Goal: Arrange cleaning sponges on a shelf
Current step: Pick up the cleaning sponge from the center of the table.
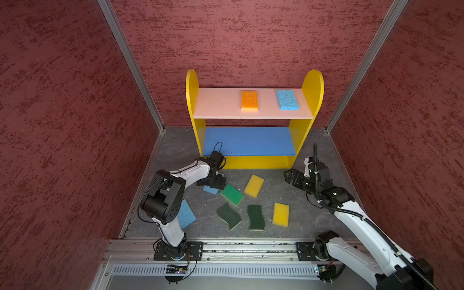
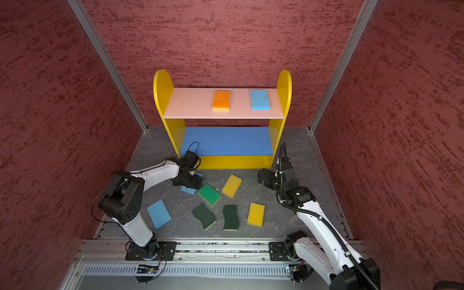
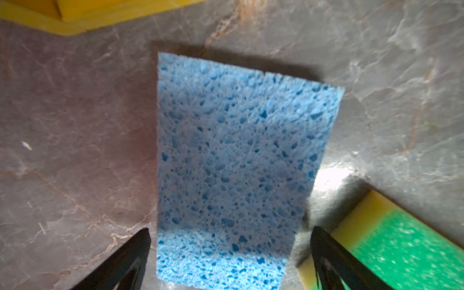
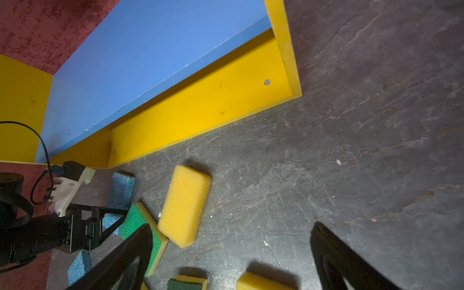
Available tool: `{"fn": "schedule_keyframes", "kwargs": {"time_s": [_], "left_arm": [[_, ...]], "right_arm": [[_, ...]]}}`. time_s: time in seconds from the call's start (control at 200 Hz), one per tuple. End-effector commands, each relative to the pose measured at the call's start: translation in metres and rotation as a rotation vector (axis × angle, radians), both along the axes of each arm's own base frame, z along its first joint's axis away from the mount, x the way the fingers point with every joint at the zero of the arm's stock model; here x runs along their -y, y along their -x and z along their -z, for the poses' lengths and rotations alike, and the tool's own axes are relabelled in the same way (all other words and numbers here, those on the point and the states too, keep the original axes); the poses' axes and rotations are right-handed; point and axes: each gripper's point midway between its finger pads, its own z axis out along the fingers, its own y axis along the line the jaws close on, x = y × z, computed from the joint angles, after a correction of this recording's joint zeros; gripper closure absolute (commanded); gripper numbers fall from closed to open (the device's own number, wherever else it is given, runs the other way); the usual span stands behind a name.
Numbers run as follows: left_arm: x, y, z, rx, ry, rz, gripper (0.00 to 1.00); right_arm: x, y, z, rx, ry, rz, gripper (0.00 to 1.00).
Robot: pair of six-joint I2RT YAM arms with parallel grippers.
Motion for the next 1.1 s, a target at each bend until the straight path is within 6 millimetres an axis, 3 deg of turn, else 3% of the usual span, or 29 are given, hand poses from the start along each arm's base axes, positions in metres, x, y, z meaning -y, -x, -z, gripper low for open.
{"fn": "schedule_keyframes", "kwargs": {"time_s": [0.0, 0.481, 0.616, 0.927, 1.092], "left_arm": [[-0.007, -0.003, -0.003, 0.005, -0.042, 0.002, 0.01], [-0.005, 0.006, 0.002, -0.040, 0.005, -0.020, 0.00], [-0.007, 0.007, 0.006, -0.070, 0.023, -0.045, 0.10], [-0.004, 0.016, 0.011, -0.107, 0.015, -0.038, 0.12], [0.008, 0.026, 0.013, -0.127, 0.020, -0.015, 0.13]], "right_arm": [[0.007, 0.001, 0.000, 0.010, 0.010, 0.023, 0.01], [0.007, 0.001, 0.000, 0.009, 0.014, 0.017, 0.01], [0.006, 0.002, 0.002, 0.003, 0.013, 0.015, 0.01], [0.006, 0.001, 0.002, 0.004, 0.012, 0.013, 0.01], [0.005, 0.001, 0.002, 0.003, 0.011, 0.006, 0.01]]}}
